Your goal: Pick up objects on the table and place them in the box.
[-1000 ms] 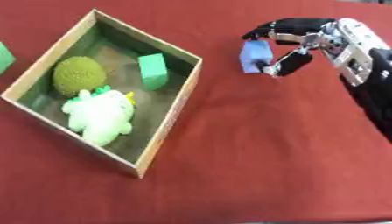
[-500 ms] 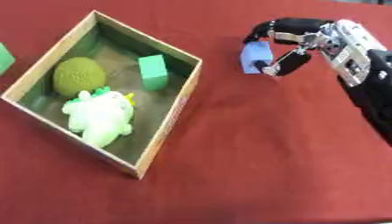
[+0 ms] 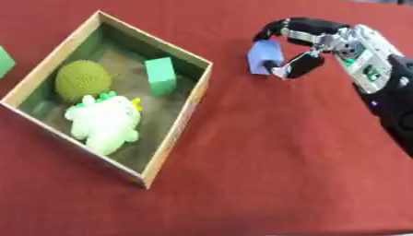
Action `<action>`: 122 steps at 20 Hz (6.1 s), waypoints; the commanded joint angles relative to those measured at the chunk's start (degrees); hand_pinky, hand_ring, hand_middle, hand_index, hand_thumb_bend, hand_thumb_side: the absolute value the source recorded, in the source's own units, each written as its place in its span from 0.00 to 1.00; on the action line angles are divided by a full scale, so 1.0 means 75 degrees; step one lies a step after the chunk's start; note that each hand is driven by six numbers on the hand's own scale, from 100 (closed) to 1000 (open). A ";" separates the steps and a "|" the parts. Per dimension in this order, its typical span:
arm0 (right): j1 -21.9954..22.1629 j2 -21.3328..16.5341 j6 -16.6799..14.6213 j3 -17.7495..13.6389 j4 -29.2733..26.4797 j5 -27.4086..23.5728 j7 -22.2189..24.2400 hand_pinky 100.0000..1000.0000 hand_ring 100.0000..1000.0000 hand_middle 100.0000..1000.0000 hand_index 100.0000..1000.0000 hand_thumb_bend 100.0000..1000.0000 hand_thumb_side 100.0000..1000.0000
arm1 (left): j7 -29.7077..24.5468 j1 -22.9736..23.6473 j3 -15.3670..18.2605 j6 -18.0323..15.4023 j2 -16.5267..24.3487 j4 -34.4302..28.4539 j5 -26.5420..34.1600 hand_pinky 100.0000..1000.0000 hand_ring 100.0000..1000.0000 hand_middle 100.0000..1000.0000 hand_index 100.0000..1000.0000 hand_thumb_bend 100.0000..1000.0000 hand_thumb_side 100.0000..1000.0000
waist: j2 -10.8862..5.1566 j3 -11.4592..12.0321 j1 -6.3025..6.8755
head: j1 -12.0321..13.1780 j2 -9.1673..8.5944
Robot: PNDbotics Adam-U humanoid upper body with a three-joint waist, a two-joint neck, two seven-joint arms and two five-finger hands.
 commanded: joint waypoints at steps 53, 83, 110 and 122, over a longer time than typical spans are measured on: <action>-0.1879 0.3413 -0.2008 0.1331 -0.1796 0.1548 0.1835 1.00 1.00 0.86 1.00 0.00 0.01 | 0.0847 0.0177 0.0489 -0.0612 0.0746 -0.0149 -0.0178 0.86 0.91 0.78 0.87 0.04 0.59 | -0.0661 0.0195 0.0002 | -0.0241 0.0303; 0.0672 0.0800 0.1091 -0.1505 -0.5048 -0.6354 -0.0410 0.99 1.00 0.67 0.89 0.00 0.41 | 0.0648 0.0326 0.0387 -0.0440 0.0851 -0.0149 -0.0161 0.86 0.92 0.78 0.87 0.01 0.62 | -0.0726 -0.0085 0.0113 | 0.0508 0.0265; 0.5036 0.0555 -0.1461 -0.3845 -0.5458 -0.6059 -0.2738 0.94 1.00 0.60 0.80 0.00 0.41 | 0.0545 0.2067 0.0701 0.0566 0.3320 -0.0149 -0.2340 0.83 0.88 0.77 0.89 0.00 0.51 | -0.0449 -0.0387 0.0417 | 0.1932 -0.0157; 0.5452 0.0871 -0.2226 -0.3823 -0.5458 -0.5389 -0.3318 0.95 1.00 0.59 0.80 0.00 0.41 | -0.0896 0.1678 0.0608 0.1367 0.4343 0.0414 -0.3653 0.84 0.90 0.80 0.91 0.12 0.46 | -0.0280 -0.0430 0.0437 | 0.2536 -0.0265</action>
